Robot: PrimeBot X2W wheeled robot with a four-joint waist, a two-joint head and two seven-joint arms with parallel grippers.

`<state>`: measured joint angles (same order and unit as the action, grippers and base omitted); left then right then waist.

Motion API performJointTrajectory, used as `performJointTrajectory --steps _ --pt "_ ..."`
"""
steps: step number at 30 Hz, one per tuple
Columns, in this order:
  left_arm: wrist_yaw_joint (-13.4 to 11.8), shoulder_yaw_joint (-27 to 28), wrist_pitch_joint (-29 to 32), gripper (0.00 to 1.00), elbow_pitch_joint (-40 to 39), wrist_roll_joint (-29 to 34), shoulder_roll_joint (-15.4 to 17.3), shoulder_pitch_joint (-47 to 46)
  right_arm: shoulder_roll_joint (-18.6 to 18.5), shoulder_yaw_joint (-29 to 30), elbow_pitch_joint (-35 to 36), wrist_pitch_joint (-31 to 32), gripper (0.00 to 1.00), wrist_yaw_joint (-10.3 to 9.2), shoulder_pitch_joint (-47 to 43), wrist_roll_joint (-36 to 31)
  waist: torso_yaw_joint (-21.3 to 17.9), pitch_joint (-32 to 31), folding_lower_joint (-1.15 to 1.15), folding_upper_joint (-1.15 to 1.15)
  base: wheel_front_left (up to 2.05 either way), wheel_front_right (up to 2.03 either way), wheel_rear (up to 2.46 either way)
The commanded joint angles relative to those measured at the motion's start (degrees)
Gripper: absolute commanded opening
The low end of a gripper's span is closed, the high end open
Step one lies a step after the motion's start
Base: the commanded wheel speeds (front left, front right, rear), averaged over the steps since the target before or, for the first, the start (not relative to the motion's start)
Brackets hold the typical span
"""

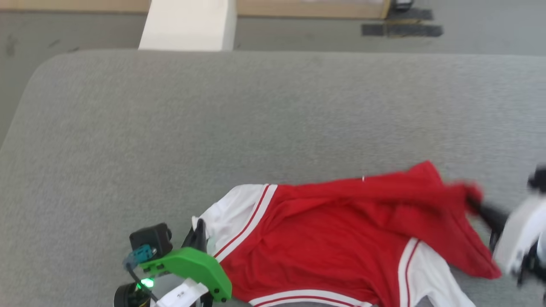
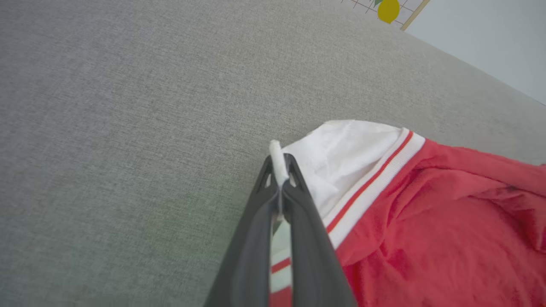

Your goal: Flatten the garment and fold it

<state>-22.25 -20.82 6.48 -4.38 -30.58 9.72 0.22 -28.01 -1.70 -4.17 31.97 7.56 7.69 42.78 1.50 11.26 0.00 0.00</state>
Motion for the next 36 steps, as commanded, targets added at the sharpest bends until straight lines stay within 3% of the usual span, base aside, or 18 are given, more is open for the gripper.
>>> performJointTrajectory --steps 1,8,15,17,22,29,36 --pt "-0.19 0.48 0.02 0.0 -0.31 -0.48 0.71 1.18 2.05 1.56 1.71 1.31 0.0 -0.08 -3.58 0.12 -4.43 -4.51 0.0 0.0 0.0 0.0 0.0" --pt "0.71 3.8 -2.22 0.0 -1.92 -5.41 -0.48 5.44 10.28 6.96 8.9 9.28 0.0 -0.08 -17.99 -1.42 -6.19 -7.54 0.0 0.0 0.0 0.0 0.0" --pt "5.62 6.62 -3.28 0.0 -3.24 -11.56 -1.36 3.7 11.99 7.28 13.5 14.55 0.0 -0.08 -15.36 -0.38 -6.61 -8.14 0.0 0.0 0.0 0.0 0.0" --pt "8.99 7.75 1.85 0.0 -0.7 -13.74 0.89 -10.61 5.51 5.17 13.72 18.85 0.0 -0.08 -1.33 1.2 -5.81 -5.38 0.0 0.0 0.0 0.0 0.0" --pt "10.29 7.84 6.63 0.0 5.43 -12.67 3.04 -28.65 -0.52 2.57 8.91 21.19 0.0 -0.08 15.18 2.01 -5.35 -0.39 0.0 0.0 0.0 0.0 0.0" --pt "8.78 6.75 10.68 0.0 16.04 -7.36 4.24 -56.05 -3.55 -0.82 -0.44 21.13 0.0 -0.08 39.38 0.84 -5.62 8.76 0.0 0.0 0.0 0.0 0.0" --pt "6.84 6.85 7.81 0.0 23.9 -2.47 3.46 -78.61 -3.13 -6.52 -10.36 15.43 0.0 -0.08 59.91 -1.48 -6.73 14.07 0.0 0.0 0.0 0.0 0.0"
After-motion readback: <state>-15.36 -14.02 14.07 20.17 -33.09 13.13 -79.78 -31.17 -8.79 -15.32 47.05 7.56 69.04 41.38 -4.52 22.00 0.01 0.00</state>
